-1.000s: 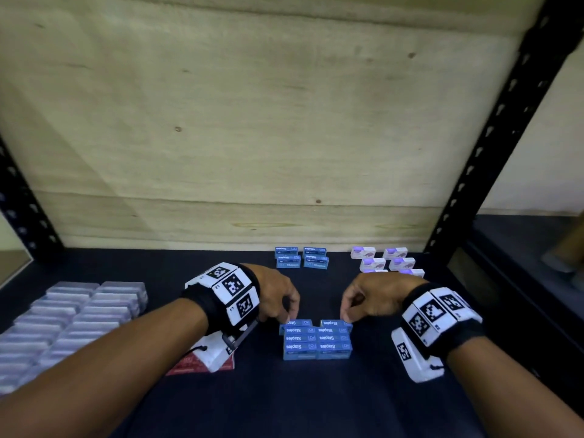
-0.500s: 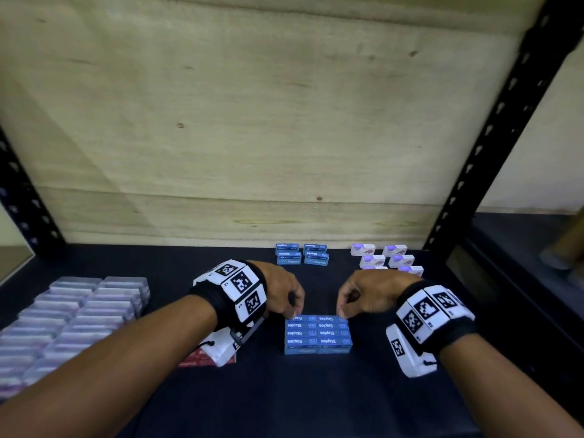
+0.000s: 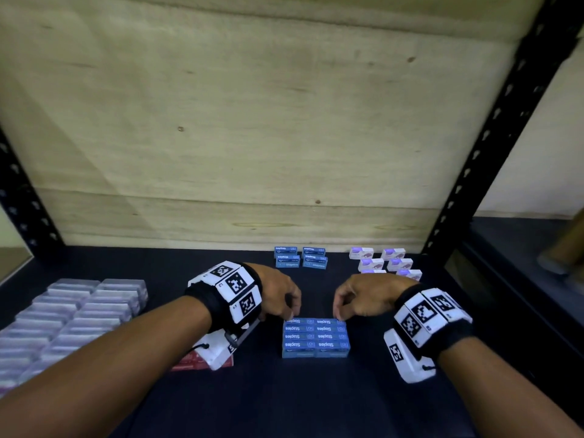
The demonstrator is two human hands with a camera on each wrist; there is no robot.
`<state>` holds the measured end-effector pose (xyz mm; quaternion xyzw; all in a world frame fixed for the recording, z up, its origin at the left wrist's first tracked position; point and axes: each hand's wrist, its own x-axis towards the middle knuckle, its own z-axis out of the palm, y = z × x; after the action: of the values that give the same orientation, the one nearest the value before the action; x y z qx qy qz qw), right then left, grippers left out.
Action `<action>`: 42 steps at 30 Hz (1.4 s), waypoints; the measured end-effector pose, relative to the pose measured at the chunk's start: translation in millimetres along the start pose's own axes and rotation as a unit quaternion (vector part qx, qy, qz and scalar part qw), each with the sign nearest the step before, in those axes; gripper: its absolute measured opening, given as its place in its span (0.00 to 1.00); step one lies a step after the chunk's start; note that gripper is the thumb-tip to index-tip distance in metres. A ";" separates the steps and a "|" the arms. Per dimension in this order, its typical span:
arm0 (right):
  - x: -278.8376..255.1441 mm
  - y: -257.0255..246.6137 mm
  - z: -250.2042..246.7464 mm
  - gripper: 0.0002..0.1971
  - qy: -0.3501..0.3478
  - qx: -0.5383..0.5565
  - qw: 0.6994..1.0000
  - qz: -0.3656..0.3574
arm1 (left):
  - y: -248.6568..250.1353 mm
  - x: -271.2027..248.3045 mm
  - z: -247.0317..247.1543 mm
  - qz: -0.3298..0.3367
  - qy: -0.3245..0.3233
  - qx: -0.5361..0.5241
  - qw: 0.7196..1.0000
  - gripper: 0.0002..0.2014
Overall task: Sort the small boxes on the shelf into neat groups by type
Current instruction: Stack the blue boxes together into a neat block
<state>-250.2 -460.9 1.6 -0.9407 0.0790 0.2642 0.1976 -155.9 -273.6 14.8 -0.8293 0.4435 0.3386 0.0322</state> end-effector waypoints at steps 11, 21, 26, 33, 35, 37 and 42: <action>36.8 13.1 -45.6 0.07 0.083 -0.011 0.996 0.015 | -39.4 31.8 -42.6 -0.075 0.193 0.071 0.976 0.10; 80.7 0.4 -63.5 0.16 0.129 -0.120 0.984 0.014 | -49.0 65.4 -62.7 -0.087 0.177 0.127 0.972 0.16; 87.9 -4.0 -60.0 0.11 0.128 -0.119 0.984 0.012 | -45.2 70.9 -62.3 -0.092 0.165 0.143 0.971 0.13; 76.3 -3.7 -54.5 0.08 0.103 -0.092 0.990 0.010 | -40.4 62.8 -53.1 -0.094 0.155 0.152 0.972 0.09; 68.8 -3.5 -50.6 0.08 0.090 -0.083 0.993 0.005 | -37.7 55.9 -47.9 -0.087 0.147 0.147 0.974 0.08; 59.7 -4.1 -45.7 0.09 0.075 -0.075 0.994 -0.001 | -33.5 46.9 -41.4 -0.081 0.132 0.138 0.978 0.09; 37.9 -4.8 -29.6 0.10 0.057 -0.068 0.996 -0.012 | -20.9 25.8 -22.0 -0.064 0.100 0.149 0.982 0.11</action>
<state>-203.1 -470.4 6.3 -0.9663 0.0611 0.2128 0.1316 -118.6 -287.1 11.4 -0.8716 0.4357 0.1817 0.1322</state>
